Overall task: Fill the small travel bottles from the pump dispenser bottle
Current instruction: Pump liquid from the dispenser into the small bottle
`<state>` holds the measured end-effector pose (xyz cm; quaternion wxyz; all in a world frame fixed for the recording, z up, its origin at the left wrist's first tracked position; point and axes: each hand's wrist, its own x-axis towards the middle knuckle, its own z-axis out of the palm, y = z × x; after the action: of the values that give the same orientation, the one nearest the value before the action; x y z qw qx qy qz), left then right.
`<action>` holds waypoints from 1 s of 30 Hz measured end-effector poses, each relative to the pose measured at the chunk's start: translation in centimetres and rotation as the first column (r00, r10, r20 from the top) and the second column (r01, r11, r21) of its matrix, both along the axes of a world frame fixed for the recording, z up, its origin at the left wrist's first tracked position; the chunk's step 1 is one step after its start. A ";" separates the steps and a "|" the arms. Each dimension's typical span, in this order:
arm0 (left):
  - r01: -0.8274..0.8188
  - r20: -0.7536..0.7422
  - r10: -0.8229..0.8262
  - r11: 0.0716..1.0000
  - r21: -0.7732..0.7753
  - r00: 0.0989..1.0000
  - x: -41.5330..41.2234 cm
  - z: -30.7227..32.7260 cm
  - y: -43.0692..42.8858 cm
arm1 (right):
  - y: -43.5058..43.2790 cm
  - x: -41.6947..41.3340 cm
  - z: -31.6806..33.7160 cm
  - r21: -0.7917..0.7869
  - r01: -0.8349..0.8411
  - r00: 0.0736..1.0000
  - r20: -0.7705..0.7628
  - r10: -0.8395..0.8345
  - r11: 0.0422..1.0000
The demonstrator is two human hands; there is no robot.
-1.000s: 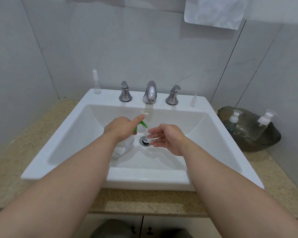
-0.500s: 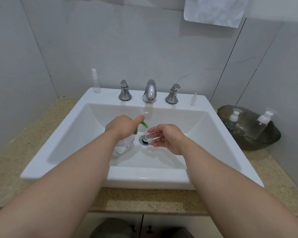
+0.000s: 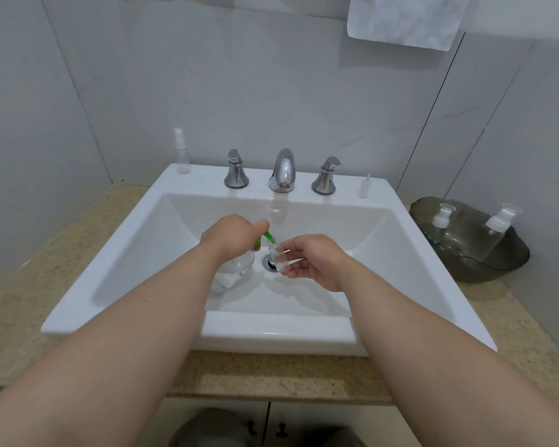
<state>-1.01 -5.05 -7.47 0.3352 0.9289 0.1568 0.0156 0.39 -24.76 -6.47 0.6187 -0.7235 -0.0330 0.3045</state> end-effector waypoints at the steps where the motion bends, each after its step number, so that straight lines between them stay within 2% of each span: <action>1: 0.001 -0.002 -0.001 1.000 0.002 1.000 0.0 0.0 0.0 | 0.0 0.0 0.0 -0.004 -0.005 1.000 -0.002 0.005 1.000; 9: -0.013 0.009 0.013 0.998 0.063 1.000 -0.7 0.2 -0.3 | 0.0 0.1 -0.1 0.012 0.000 1.000 -0.009 0.000 1.000; 30: -0.010 -0.021 0.011 0.999 0.049 1.000 -0.2 0.3 -0.3 | 0.2 0.0 0.1 0.015 0.009 1.000 -0.022 -0.008 1.000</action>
<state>-1.18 -5.39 -7.18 0.3108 0.9361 0.1646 0.0112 0.38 -24.60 -6.41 0.6256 -0.7157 -0.0254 0.3094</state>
